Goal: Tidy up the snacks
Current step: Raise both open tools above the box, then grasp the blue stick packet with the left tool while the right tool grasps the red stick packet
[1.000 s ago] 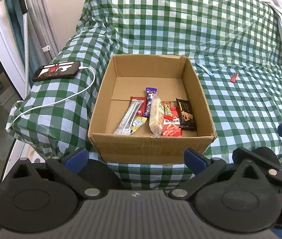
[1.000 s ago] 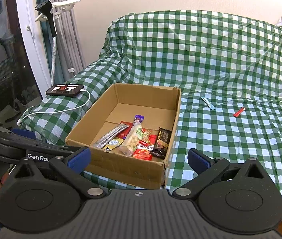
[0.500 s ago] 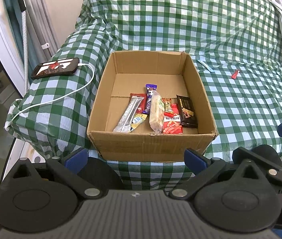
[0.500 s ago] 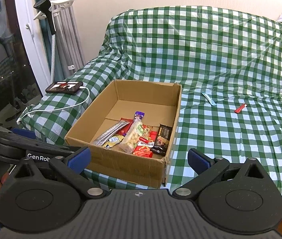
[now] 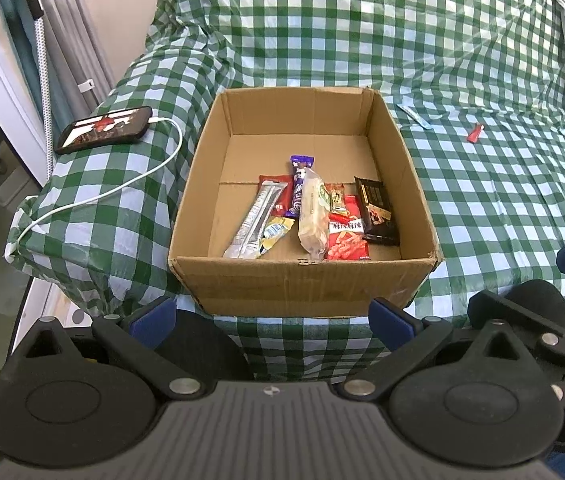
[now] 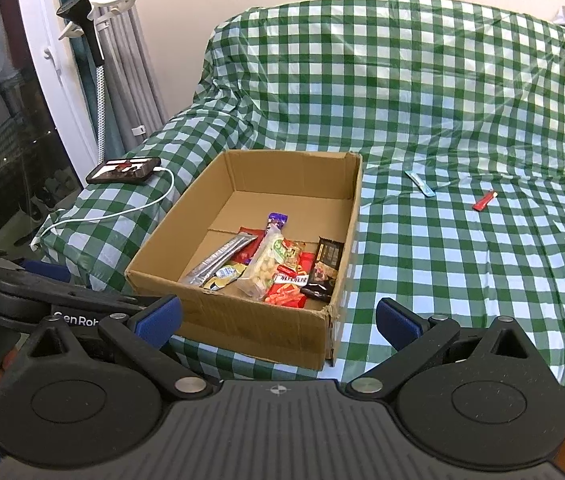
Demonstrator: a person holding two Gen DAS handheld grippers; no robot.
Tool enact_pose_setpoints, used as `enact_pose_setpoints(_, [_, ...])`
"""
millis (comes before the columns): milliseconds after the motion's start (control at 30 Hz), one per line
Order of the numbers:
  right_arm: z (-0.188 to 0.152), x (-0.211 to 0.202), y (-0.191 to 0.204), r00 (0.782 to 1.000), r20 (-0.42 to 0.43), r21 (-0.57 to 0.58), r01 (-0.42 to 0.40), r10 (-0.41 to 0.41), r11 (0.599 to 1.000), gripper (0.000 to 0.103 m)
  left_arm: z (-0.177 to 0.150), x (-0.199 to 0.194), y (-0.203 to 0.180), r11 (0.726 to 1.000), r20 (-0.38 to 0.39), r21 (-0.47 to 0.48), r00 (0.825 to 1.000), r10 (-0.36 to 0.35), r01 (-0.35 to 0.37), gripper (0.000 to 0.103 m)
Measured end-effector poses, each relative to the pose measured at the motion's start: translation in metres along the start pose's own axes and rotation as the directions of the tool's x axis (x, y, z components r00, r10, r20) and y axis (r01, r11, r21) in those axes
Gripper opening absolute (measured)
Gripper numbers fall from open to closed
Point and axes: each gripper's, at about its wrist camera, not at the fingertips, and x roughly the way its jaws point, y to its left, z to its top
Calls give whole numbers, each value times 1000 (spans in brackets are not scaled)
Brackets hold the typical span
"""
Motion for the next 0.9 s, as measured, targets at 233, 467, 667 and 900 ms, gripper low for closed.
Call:
enact_pose_setpoints(233, [-1, 12, -13, 1000, -26, 43, 3, -2, 999, 102, 4, 15, -11, 999, -30, 35, 1000, -4, 5, 103])
enact_pose_setpoints(467, [-1, 25, -40, 999, -46, 102, 31, -26, 994, 102, 21, 29, -28, 997, -55, 67, 998, -23, 27, 103])
enact_pose_setpoints(667, [4, 31, -81, 994, -39, 165, 105, -100, 981, 102, 63, 35, -49, 996, -30, 49, 997, -70, 71, 103])
enact_pose_setpoints(900, [28, 36, -146, 974, 1, 215, 221, -227, 951, 102, 142, 61, -103, 985, -27, 59, 987, -158, 159, 103])
